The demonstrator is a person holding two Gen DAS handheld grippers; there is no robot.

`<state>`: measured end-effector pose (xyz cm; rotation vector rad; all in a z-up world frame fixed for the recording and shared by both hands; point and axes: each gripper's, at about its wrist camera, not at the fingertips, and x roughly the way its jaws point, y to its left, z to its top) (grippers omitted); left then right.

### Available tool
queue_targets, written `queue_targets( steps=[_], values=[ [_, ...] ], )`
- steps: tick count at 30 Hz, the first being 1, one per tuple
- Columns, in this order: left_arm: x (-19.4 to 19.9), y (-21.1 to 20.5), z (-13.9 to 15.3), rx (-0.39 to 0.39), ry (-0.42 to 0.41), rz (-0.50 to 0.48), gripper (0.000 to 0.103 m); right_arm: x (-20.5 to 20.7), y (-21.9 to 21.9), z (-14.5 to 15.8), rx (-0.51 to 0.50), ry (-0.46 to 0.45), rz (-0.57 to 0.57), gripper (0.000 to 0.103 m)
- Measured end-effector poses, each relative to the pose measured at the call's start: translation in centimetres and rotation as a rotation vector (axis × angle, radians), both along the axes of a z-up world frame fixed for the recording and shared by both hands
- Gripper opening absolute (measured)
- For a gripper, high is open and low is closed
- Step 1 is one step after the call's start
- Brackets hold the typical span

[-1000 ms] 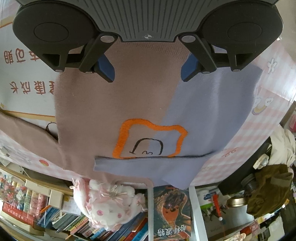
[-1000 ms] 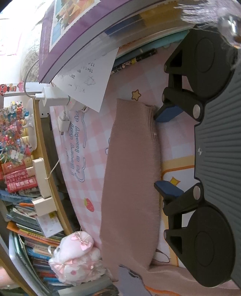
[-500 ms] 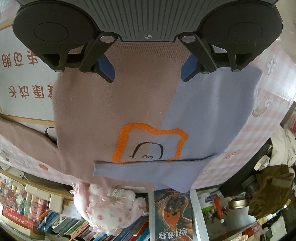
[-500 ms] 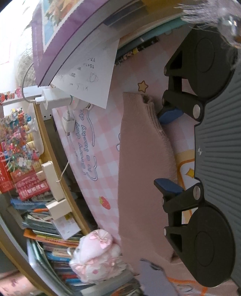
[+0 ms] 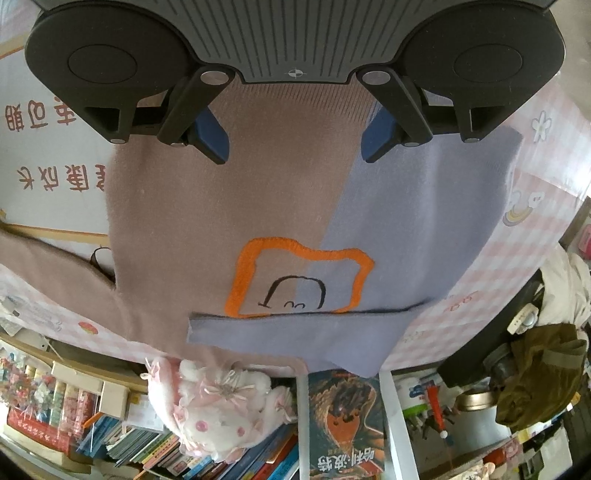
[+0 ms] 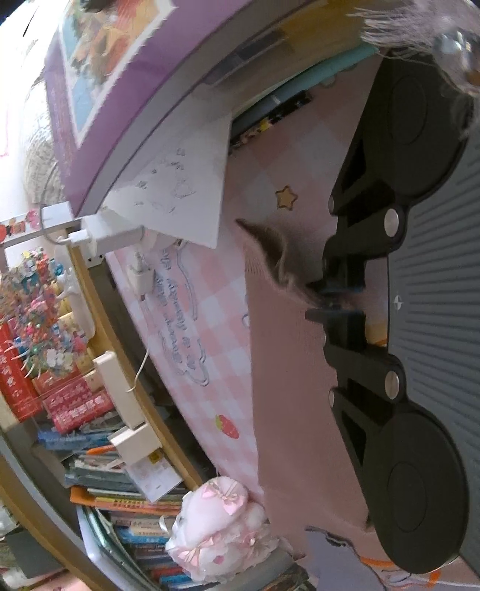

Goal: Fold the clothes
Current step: 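Lift the pink sleeve with the right gripper and carry it across the sweater body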

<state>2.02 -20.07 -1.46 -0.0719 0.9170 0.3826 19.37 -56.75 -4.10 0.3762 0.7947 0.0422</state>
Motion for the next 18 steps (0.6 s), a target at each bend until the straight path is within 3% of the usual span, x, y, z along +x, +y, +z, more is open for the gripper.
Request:
queue_targets(
  steps=[10,18],
  values=[
    [-0.2,1.4,0.1,-0.023,-0.041,-0.016,0.081,-0.6,1.2,2.7,0.027,-0.082,0.037,0.005],
    [-0.1,4.5,0.0,-0.041,-0.09,-0.11,0.081,-1.1,5.2,5.7,0.002,-0.155,0.068,0.005]
  ],
)
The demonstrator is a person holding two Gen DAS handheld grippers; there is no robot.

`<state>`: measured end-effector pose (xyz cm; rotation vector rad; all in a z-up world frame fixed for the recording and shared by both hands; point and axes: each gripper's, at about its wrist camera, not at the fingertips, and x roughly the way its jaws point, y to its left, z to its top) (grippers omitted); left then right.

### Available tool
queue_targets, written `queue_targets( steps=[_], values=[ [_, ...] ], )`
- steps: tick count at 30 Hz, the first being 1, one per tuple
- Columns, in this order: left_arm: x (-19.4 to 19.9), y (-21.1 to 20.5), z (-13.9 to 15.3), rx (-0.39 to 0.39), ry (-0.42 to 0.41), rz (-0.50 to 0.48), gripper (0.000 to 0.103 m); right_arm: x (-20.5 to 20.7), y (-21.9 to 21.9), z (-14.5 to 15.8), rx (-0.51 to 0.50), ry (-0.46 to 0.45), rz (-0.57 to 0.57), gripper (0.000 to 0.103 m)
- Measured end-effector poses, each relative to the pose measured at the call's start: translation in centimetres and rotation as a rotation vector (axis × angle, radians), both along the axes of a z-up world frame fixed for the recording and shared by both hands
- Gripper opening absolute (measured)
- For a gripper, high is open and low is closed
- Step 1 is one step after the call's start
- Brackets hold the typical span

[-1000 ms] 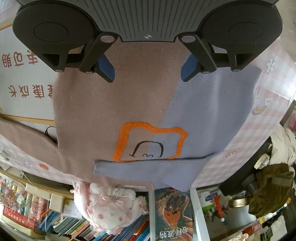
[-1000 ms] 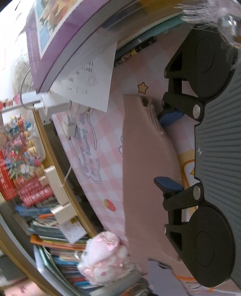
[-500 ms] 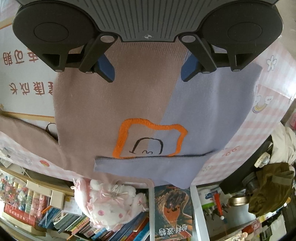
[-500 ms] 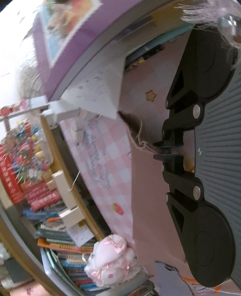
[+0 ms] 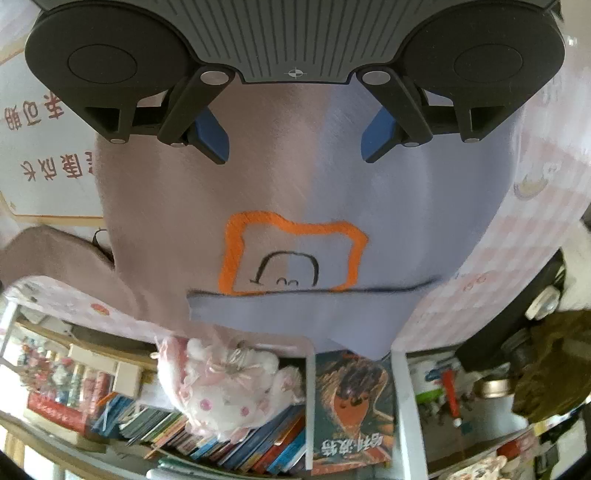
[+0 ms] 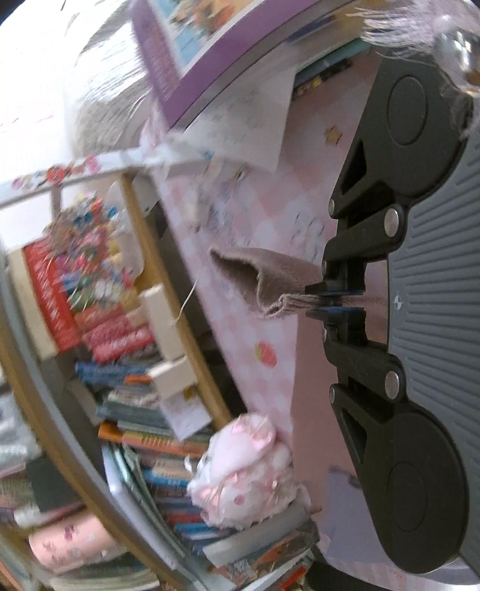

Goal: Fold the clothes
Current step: 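Lift the pink sleeve with the right gripper and carry it across the sweater body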

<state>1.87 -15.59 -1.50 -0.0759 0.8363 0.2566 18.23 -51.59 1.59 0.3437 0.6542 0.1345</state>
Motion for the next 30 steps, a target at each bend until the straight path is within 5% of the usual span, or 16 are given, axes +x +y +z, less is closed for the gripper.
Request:
queue_targets(
  steps=[16,23,30],
  values=[
    [-1.7,12.3,1.4,-0.046,-0.14,-0.271,0.081,0.6,23.2,8.1,-0.016,-0.146,0.206,0.004],
    [-2.7,16.1,1.7,-0.055,-0.167,-0.295,0.081,1.4,31.7,9.8,-0.058,-0.18,0.287,0.004],
    [-3.9,18.9,1.7,-0.068,-0.184,-0.27,0.081,2.3,37.1,8.3,-0.093,-0.141,0.351,0.004]
  ],
)
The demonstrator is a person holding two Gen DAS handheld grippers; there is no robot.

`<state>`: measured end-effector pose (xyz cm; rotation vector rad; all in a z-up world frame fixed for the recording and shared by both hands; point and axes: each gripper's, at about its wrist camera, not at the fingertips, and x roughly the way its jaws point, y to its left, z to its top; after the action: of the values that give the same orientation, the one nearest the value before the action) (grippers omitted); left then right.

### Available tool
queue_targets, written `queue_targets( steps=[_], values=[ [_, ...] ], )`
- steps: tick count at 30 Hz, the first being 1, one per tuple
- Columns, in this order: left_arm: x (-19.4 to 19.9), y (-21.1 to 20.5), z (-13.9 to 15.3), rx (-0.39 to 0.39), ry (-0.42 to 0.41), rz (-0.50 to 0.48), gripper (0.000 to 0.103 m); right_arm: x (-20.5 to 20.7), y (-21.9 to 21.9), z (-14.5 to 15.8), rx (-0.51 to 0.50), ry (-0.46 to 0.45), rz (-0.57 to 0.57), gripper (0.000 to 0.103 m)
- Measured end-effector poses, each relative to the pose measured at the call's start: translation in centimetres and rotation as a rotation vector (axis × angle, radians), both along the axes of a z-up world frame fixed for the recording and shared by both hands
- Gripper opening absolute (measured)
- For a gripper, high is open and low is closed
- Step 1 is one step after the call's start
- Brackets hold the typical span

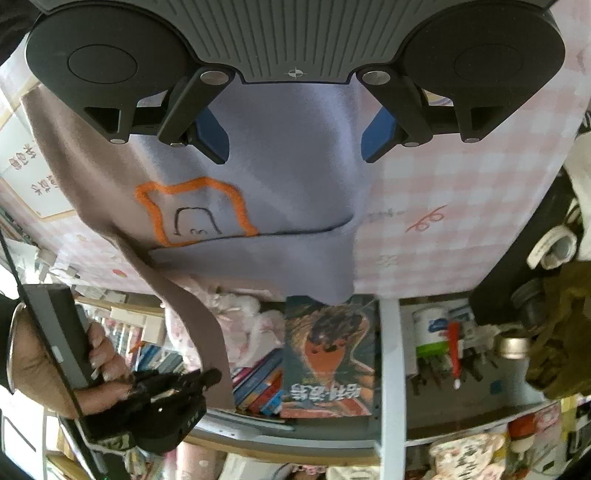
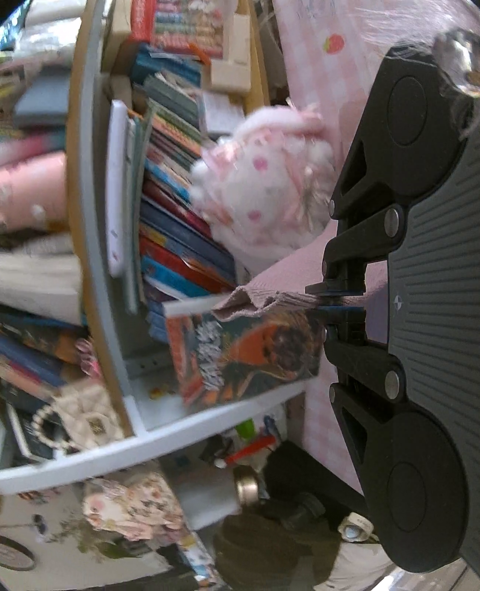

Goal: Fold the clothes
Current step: 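Lift the pink sleeve with the right gripper and carry it across the sweater body, then lower the pink sleeve onto the body and open the right gripper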

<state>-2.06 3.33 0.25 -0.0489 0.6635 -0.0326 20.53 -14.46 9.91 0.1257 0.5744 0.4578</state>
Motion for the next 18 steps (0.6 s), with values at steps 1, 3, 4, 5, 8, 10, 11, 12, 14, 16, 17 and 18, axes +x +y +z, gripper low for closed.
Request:
queue_targets(
  steps=[1,3,4,5,8,10,11,12,14,16,17,18],
  values=[
    [-0.1,0.3,-0.1,-0.003,0.003,0.007,0.081,0.1,0.6,-0.4,-0.004,0.012,0.006,0.004],
    [-0.5,0.9,-0.1,-0.009,0.007,0.02,0.081,0.1,1.7,-1.2,-0.018,0.031,0.018,0.004],
    [-0.6,1.2,-0.1,-0.011,0.008,0.027,0.081,0.1,2.3,-1.6,-0.03,0.041,0.024,0.004],
    [-0.7,1.4,-0.2,-0.012,0.01,0.034,0.081,0.2,2.8,-2.1,-0.043,0.05,0.027,0.004],
    [-1.0,2.0,-0.2,-0.018,0.015,0.049,0.081,0.5,3.9,-3.7,-0.082,0.075,0.03,0.005],
    [-1.1,2.3,-0.3,-0.023,0.018,0.054,0.081,0.7,4.6,-4.7,-0.105,0.093,0.033,0.005],
    [-1.1,2.3,-0.3,-0.022,0.019,0.054,0.081,0.8,4.8,-5.2,-0.111,0.107,0.04,0.006],
    [-1.2,2.4,-0.3,-0.021,0.02,0.053,0.081,0.9,5.1,-5.6,-0.113,0.122,0.05,0.01],
    [-1.1,2.4,-0.2,-0.019,0.018,0.05,0.081,0.7,5.4,-5.9,-0.095,0.15,0.09,0.028],
    [-1.0,2.4,-0.2,-0.018,0.014,0.045,0.081,0.3,5.5,-5.8,-0.068,0.152,0.127,0.045],
    [-1.0,2.4,-0.2,-0.018,0.011,0.042,0.081,0.1,5.4,-5.7,-0.057,0.152,0.141,0.045],
    [-0.9,2.4,-0.2,-0.02,0.01,0.039,0.081,-0.2,5.3,-5.5,-0.049,0.15,0.151,0.045]
  ],
)
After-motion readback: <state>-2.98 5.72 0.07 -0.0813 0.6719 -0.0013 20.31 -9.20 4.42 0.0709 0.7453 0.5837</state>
